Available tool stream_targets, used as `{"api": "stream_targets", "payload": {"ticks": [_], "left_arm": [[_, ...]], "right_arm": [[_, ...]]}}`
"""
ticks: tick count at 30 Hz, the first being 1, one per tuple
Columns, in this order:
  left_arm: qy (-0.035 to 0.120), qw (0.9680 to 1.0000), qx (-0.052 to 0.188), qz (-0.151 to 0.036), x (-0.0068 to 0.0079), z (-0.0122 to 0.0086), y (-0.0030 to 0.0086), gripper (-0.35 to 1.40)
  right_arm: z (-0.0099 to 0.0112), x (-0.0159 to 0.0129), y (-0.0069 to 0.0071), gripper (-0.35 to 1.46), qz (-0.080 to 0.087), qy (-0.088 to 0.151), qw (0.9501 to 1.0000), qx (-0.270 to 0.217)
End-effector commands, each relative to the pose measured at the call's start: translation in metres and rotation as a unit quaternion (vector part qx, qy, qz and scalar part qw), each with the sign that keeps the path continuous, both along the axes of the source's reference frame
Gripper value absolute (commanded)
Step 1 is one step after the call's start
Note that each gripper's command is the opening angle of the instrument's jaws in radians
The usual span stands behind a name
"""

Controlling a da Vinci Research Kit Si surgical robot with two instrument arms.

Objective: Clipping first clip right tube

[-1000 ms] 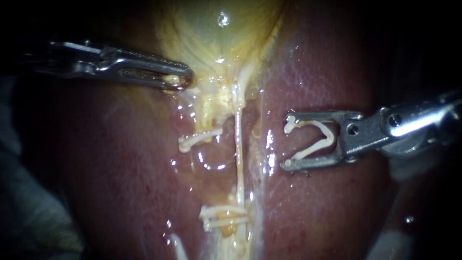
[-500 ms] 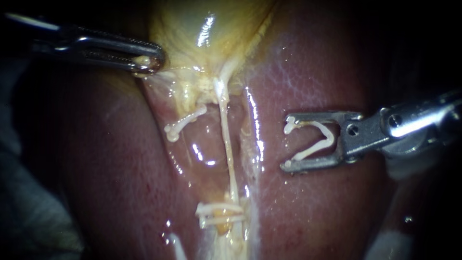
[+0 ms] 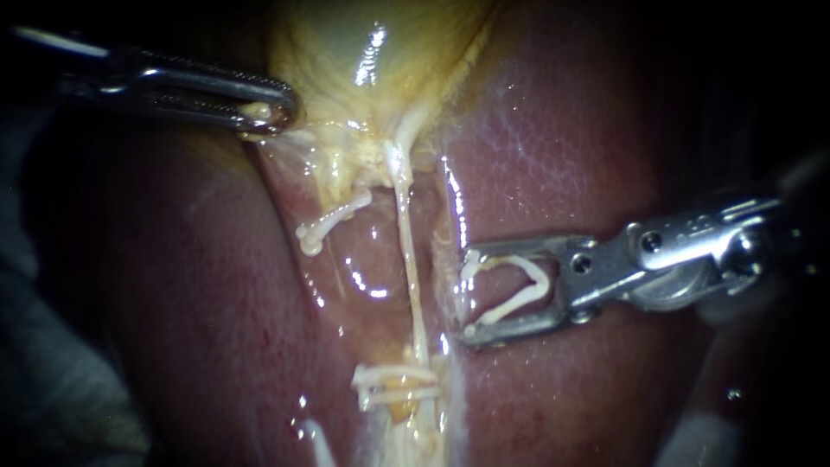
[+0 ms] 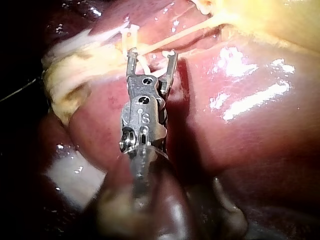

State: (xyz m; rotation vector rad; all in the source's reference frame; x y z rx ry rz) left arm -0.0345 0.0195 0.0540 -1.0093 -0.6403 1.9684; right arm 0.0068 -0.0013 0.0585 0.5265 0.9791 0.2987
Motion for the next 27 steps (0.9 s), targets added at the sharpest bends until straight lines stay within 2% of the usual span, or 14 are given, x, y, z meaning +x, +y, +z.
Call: {"api": "stream_targets", "payload": {"ticks": [1, 8, 17, 21, 25, 27], "left_arm": [[0.000, 1.0000, 0.000, 0.000, 0.0000, 0.0000, 0.0000, -0.35], [0.000, 1.0000, 0.000, 0.000, 0.0000, 0.0000, 0.0000, -0.35], [0.000, 1.0000, 0.000, 0.000, -0.0001, 0.0001, 0.0000, -0.35], [0.000, 1.0000, 0.000, 0.000, -0.0001, 0.0001, 0.0000, -0.35], [0.000, 1.0000, 0.000, 0.000, -0.0001, 0.0001, 0.0000, -0.35], [0.000, 1.0000, 0.000, 0.000, -0.0001, 0.0001, 0.0000, -0.35]], "right_arm": [[0.0005, 0.0002, -0.0002, 0.50, 0.002, 0.001, 1.0000, 0.005], [0.0039, 0.0017, -0.0003, 0.50, 0.019, 0.010, 0.9988, 0.045], [0.0058, 0.0034, -0.0002, 0.50, 0.055, 0.036, 0.9942, 0.085], [0.0062, 0.0044, -0.0006, 0.50, 0.056, 0.058, 0.9900, 0.116], [0.0062, 0.0049, -0.0010, 0.49, 0.041, 0.073, 0.9862, 0.143], [0.0061, 0.0050, -0.0012, 0.49, 0.039, 0.080, 0.9847, 0.150]]}}
